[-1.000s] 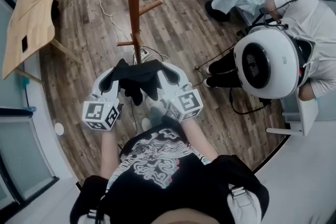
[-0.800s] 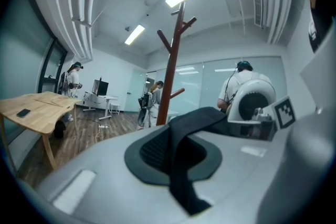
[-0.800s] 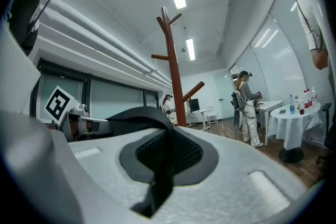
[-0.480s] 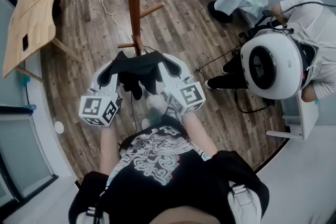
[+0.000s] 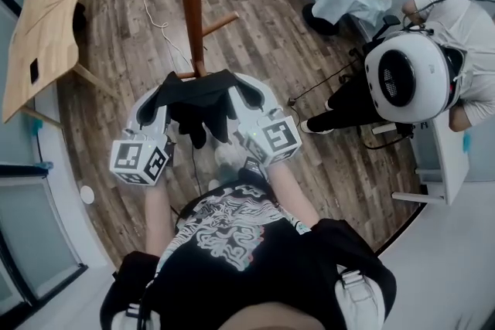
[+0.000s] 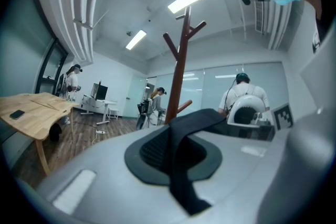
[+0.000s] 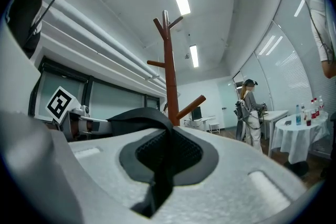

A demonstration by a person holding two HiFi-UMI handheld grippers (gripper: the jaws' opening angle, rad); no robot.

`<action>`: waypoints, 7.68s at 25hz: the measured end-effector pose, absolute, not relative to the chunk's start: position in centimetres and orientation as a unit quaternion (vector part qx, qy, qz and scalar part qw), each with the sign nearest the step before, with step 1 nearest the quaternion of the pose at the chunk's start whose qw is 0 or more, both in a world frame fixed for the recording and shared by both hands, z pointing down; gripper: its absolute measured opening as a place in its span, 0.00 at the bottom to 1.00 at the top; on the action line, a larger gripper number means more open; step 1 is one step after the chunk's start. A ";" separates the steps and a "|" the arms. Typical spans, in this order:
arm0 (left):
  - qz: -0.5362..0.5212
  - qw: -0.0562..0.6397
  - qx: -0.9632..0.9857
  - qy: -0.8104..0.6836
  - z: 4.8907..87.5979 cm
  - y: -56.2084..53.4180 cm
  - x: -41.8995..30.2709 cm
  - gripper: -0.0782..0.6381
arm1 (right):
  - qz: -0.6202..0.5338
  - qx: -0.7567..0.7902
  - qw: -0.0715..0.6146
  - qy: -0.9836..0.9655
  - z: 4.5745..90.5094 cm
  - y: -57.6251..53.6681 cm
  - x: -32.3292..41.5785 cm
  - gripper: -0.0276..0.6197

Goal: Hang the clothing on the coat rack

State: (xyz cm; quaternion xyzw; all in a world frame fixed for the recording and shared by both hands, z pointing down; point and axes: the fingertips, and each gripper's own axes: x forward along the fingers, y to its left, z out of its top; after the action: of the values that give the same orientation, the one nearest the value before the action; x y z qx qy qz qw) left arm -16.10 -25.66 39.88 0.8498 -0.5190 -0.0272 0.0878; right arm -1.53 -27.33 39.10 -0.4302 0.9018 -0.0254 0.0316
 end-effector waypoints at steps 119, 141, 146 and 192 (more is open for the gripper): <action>0.042 0.163 0.872 -0.460 50.2 -32.6 -12.9 0.31 | -0.151 -0.390 0.010 0.908 49.6 -34.3 -1.1 0.18; 0.033 0.127 0.853 -0.505 48.6 -29.6 -15.2 0.09 | -0.100 -0.388 0.026 0.916 47.1 -31.2 0.1 0.04; 0.045 0.128 0.852 -0.506 48.7 -29.0 -15.2 0.09 | -0.080 -0.389 0.005 0.918 47.0 -30.5 -0.2 0.04; 0.034 0.107 0.830 -0.547 45.0 -10.2 -11.0 0.09 | -0.037 -0.487 0.009 0.873 44.0 -11.9 9.1 0.04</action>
State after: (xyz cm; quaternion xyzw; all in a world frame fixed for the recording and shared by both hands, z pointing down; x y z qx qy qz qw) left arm -11.04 -10.20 44.98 0.8298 -0.5465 0.0345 0.1074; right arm 9.12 -11.87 43.97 -0.4870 0.8726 -0.0372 0.0092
